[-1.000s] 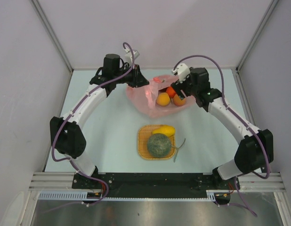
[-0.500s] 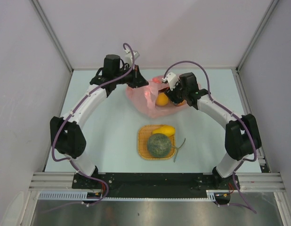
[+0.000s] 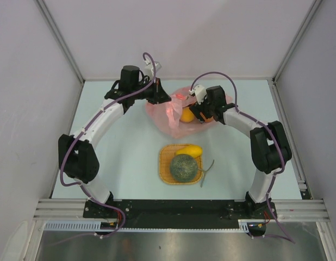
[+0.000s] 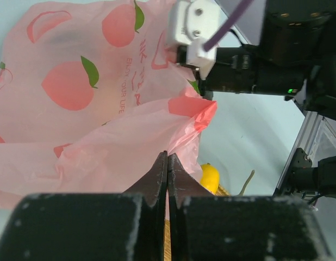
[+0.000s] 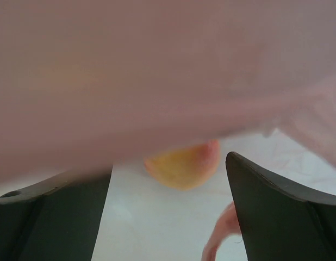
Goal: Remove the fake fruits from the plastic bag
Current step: Take out the fake fruit from the plastic bag.
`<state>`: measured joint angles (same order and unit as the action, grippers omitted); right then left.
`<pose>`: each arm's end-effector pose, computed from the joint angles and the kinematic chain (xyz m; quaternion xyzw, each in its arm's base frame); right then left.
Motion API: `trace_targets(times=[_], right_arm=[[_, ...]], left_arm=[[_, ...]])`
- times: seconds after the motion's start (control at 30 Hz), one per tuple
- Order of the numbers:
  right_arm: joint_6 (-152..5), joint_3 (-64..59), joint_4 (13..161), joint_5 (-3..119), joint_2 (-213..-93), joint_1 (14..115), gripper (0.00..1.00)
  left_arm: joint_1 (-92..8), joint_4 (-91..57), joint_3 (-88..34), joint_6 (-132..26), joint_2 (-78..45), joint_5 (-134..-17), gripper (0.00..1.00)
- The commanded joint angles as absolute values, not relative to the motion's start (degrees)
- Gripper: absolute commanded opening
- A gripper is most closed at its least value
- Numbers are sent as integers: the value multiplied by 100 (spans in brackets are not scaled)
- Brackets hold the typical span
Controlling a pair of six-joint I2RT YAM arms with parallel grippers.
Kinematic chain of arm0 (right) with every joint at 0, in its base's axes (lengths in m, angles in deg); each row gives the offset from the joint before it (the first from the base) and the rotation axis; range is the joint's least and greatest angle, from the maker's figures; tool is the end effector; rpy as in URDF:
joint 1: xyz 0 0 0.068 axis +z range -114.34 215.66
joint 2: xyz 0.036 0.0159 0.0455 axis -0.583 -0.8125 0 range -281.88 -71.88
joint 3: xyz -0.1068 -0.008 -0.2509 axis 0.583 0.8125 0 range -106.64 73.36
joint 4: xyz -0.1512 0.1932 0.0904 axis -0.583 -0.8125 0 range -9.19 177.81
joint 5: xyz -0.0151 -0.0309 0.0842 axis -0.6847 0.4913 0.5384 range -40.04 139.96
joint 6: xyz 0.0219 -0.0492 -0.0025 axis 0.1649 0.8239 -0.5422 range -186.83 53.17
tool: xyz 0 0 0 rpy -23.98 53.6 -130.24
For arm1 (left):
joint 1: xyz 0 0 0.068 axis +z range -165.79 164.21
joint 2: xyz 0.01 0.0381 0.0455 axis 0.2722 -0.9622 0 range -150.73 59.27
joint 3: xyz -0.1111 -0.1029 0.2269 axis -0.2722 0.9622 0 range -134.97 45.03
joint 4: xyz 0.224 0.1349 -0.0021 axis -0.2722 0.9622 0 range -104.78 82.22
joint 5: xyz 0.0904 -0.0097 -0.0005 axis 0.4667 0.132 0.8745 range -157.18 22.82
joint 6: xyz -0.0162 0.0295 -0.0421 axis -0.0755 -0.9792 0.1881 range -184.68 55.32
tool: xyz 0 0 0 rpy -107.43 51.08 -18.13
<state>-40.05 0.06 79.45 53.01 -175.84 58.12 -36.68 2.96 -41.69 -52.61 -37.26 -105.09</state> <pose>0.3783 0.1585 0.2274 -0.3864 0.8155 0.0078 0.4308 0.3586 -0.1602 0.3460 0.2300 0.7934 -0.4054 0.3914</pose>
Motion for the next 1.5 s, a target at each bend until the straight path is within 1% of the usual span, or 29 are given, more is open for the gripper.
trace_targets(times=[0.0,0.17,0.3,0.4,0.43,0.5,0.53,0.6,0.63,0.7,0.73,0.9,1.0,1.1,1.2,1.3,1.43,1.47], right_arm=[[-4064,-266,8184,5198,-17954,5702,90],[-3933,-372,8271,5031,-18209,5623,91],[-3827,-381,8324,5004,-18332,5544,90],[-3713,-381,8307,5145,-18341,5518,77],[-3695,-381,8289,5215,-18315,5526,69],[-3660,-381,8254,5277,-18280,5518,64],[-3634,-389,8219,5355,-18254,5544,59],[-3590,-390,8096,5409,-18113,5553,54],[-3607,-398,8052,5513,-18043,5561,50],[-3625,-407,7877,5610,-17745,5614,45],[-3564,-407,7798,5698,-17630,5640,40],[-3607,-416,7200,6041,-16630,5790,40],[-3774,-416,6682,6594,-16173,5720,40],[-3941,-416,6225,7462,-15812,5588,41],[-4090,-416,5987,7841,-15600,5588,41],[-4082,-416,5899,8036,-15389,5781,41],[-3959,-495,5881,8160,-15326,6272,40],[-4046,-504,6090,8151,-15379,6526,40]], left_arm=[[-3706,104,-4189,-5203,-3451,-10620,0],[-3706,122,-4180,-5238,-3434,-10603,0],[-3706,113,-4163,-5238,-3433,-10594,0],[-3706,104,-4163,-5229,-3468,-10585,0],[-3706,104,-4171,-5229,-3477,-10594,0],[-3706,104,-4163,-5220,-3486,-10585,0],[-3706,104,-4163,-5220,-3495,-10585,0],[-3706,87,-4171,-5212,-3504,-10585,0],[-3706,95,-4172,-5211,-3513,-10576,0],[-3706,95,-4180,-5211,-3539,-10576,0],[-3706,95,-4180,-5211,-3548,-10576,0],[-3706,78,-4198,-5176,-3618,-10567,0],[-3706,69,-4207,-5159,-3662,-10550,0],[-3715,60,-4207,-5141,-3697,-10559,0],[-3715,34,-4189,-5132,-3715,-10559,0],[-3706,60,-4207,-5167,-3741,-10497,0],[-3706,166,-4382,-5194,-3794,-10401,0],[-3706,183,-4435,-5142,-3820,-10313,0]])
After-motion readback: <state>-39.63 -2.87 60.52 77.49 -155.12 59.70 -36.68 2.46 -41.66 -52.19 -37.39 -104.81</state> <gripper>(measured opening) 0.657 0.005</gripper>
